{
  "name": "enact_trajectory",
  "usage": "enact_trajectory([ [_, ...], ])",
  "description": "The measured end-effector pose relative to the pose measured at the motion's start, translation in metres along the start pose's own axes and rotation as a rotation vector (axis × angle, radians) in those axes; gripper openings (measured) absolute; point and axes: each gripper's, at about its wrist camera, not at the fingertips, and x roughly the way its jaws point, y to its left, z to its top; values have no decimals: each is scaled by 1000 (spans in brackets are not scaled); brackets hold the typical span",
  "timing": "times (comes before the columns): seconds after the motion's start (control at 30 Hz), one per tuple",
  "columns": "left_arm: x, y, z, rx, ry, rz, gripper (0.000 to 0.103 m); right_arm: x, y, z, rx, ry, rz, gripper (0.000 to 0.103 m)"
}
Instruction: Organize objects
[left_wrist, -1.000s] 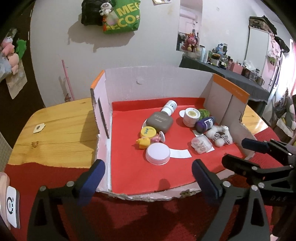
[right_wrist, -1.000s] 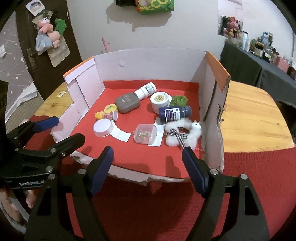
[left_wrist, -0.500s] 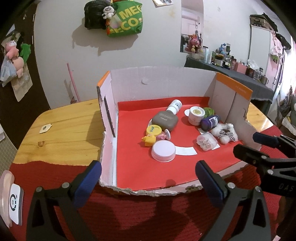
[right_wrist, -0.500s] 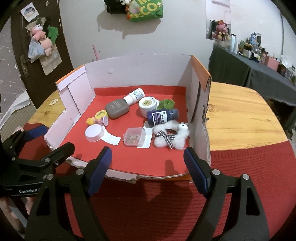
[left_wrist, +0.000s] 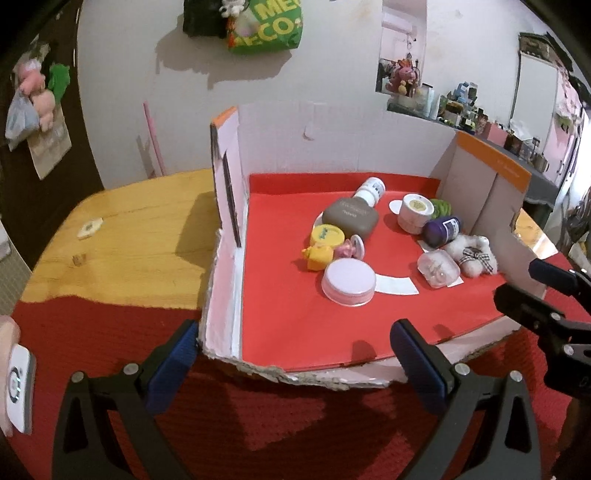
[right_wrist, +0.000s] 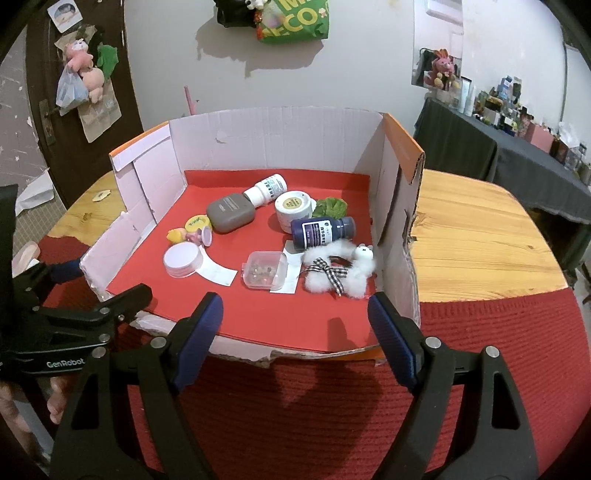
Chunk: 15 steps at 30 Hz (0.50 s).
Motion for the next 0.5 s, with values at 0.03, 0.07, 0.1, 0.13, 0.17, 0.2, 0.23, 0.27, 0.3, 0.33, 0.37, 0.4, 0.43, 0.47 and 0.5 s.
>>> enact_trajectory([
  [0.03,-1,-1,1,8,-6,5,103,0,0,0,-1,0,0,82],
  [0.07,-3,-2,1,16,-13,7,103,0,0,0,0,-1,1,82],
  [0.1,-6,-3,2,21,-23,2,103,0,0,0,1,-1,1,83],
  [0.13,-8,-3,3,22,-27,0,103,1,0,0,4,-1,2,83],
  [0.17,-10,-3,4,21,-34,0,103,1,0,0,6,0,3,83],
  [0.2,-14,-2,6,20,-45,1,103,1,0,1,8,0,4,83],
  [0.23,-16,-3,7,18,-52,1,103,1,0,1,10,1,5,83],
  [0.27,-17,-2,8,16,-56,-2,103,1,0,1,10,1,6,83],
  [0.3,-19,-1,10,13,-59,-7,103,1,0,1,11,3,7,83],
  [0.33,-19,-1,10,13,-60,-11,103,1,0,1,13,4,9,83],
  [0.37,-20,-1,11,13,-61,-14,103,1,0,1,14,5,11,83],
  [0.4,-19,-1,12,13,-59,-18,103,1,0,2,16,6,13,83],
  [0.43,-19,-1,12,14,-58,-20,103,0,-1,2,19,7,16,83],
  [0.47,-19,-2,12,15,-57,-21,103,0,-1,2,20,8,17,83],
  [0.5,-18,-2,12,17,-55,-19,103,0,-1,2,19,8,17,83],
])
